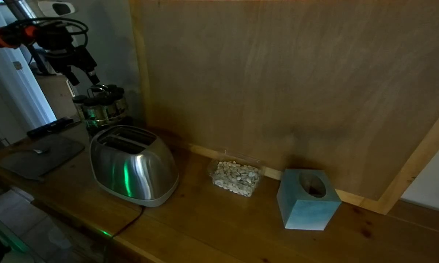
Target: Put the jar on the counter
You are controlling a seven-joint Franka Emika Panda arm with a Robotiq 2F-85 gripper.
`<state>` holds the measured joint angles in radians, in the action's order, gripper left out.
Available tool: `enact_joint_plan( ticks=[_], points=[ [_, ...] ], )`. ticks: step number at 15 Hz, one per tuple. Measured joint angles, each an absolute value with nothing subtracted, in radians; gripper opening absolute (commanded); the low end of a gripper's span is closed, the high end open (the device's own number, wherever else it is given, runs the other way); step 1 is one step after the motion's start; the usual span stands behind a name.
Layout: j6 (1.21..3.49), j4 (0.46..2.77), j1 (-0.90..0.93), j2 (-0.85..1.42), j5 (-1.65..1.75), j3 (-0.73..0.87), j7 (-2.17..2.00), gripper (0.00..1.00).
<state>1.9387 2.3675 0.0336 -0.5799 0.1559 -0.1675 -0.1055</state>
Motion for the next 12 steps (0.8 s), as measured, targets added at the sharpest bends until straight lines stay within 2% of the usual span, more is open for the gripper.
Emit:
enact_joint_plan(
  ticks=[12],
  points=[
    [1.893,2.34,0.087,-0.517,-0.032,-0.188,-0.224,1.0]
  ],
)
